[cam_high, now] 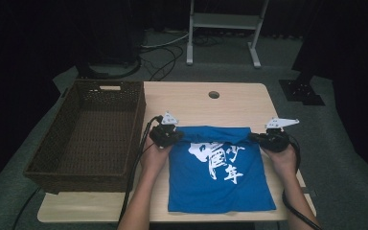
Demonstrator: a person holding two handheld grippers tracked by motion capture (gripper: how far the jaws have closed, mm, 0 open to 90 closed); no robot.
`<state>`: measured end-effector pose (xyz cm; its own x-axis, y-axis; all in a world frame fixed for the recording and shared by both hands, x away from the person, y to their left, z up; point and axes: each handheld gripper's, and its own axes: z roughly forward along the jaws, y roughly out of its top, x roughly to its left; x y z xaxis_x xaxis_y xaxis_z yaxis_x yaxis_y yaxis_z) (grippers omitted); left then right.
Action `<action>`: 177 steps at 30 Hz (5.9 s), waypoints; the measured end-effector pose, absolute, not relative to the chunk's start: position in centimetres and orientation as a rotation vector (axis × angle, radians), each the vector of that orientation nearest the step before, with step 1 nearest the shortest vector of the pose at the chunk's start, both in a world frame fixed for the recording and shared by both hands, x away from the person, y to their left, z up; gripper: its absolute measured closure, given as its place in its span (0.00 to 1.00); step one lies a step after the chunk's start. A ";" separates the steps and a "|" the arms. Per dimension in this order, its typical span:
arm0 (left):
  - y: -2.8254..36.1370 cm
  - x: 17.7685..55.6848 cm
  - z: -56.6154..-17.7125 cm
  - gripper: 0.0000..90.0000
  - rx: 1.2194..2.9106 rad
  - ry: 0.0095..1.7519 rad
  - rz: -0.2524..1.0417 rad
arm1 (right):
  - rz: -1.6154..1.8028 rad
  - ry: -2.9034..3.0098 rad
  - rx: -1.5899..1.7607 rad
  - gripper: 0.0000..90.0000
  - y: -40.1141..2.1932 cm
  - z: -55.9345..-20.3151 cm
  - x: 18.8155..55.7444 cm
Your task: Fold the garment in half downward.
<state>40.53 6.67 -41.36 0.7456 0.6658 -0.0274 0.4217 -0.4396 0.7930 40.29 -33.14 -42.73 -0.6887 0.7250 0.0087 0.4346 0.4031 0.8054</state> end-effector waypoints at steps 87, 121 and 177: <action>8.0 25.6 -43.9 0.97 2.136 0.748 0.192 | 1.122 2.511 0.913 0.97 -33.6 -43.8 25.0; 8.3 27.3 -42.8 0.94 2.094 0.701 0.123 | 1.176 2.463 0.866 0.96 -34.3 -42.7 26.5; 3.6 33.0 -44.0 0.00 2.305 0.786 0.317 | 1.042 2.529 0.899 0.00 -31.0 -44.7 32.7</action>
